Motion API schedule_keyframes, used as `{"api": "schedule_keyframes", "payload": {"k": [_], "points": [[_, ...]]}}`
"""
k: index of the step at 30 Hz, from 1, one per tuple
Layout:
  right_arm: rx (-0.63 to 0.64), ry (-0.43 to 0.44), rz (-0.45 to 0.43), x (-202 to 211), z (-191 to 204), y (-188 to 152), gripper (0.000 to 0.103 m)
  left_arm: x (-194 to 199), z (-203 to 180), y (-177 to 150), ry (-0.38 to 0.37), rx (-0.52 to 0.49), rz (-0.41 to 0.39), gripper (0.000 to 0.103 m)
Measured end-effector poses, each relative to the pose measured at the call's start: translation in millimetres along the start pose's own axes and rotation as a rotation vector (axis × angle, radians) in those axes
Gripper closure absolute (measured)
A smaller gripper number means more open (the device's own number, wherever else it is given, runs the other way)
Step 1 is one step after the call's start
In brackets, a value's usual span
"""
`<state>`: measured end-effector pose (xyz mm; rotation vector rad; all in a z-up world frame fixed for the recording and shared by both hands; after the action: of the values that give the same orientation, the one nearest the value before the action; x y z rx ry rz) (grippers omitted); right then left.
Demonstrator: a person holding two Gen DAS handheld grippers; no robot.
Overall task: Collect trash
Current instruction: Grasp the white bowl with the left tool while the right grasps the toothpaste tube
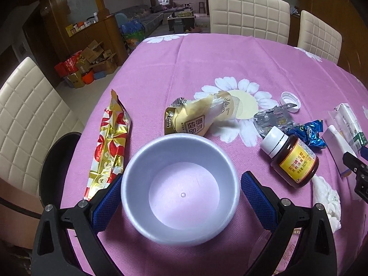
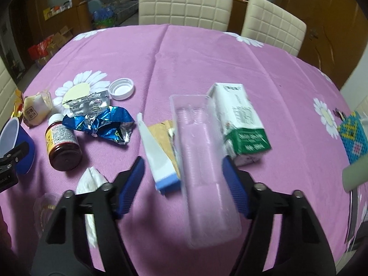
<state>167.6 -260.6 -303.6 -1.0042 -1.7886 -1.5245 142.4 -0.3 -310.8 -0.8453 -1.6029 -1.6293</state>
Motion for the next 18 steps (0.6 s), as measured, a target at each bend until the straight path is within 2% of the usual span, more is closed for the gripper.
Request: {"api": "schedule_keyframes", "payload": {"k": [1, 2, 3, 4, 5, 12, 18], "points": [[0.009, 0.006, 0.004, -1.6, 3.0, 0.2, 0.054, -1.8, 0.0, -0.4, -0.003, -0.001, 0.007, 0.007], [0.019, 0.020, 0.013, -3.8, 7.2, 0.8, 0.071, -3.1, 0.1, -0.9, -0.006, -0.001, 0.012, 0.007], [0.026, 0.037, 0.021, -4.7, 10.7, 0.0, 0.074, -4.4, 0.0, -2.6, -0.015, -0.003, 0.019, 0.009], [0.032, 0.044, 0.021, -4.4, 13.2, -0.7, 0.076, -4.8, 0.2, -3.6, -0.013, -0.006, 0.020, 0.017], [0.042, 0.051, 0.011, -2.4, 16.7, -1.4, 0.077, -4.8, -0.1, -4.5, -0.008, -0.011, 0.020, 0.025], [0.105, 0.046, -0.071, 21.9, 34.3, -2.8, 0.077, 2.7, 3.3, -6.7, -0.057, 0.011, 0.021, 0.026], [0.112, 0.070, -0.113, 46.2, 40.2, 2.0, 0.077, 25.2, 5.4, -2.8, -0.073, 0.009, -0.029, 0.026]]}}
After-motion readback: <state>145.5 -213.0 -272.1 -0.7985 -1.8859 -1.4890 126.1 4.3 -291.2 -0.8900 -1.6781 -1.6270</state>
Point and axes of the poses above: each gripper's, at about its wrist camera, not at the fingertips, and x roughly against the way its jaws point, z to its left, y to its top, the point moved 4 cm from there along -x, roughly the way its jaws point, and after that the axes turned 5 degrees about -y, right-handed, at the moved point
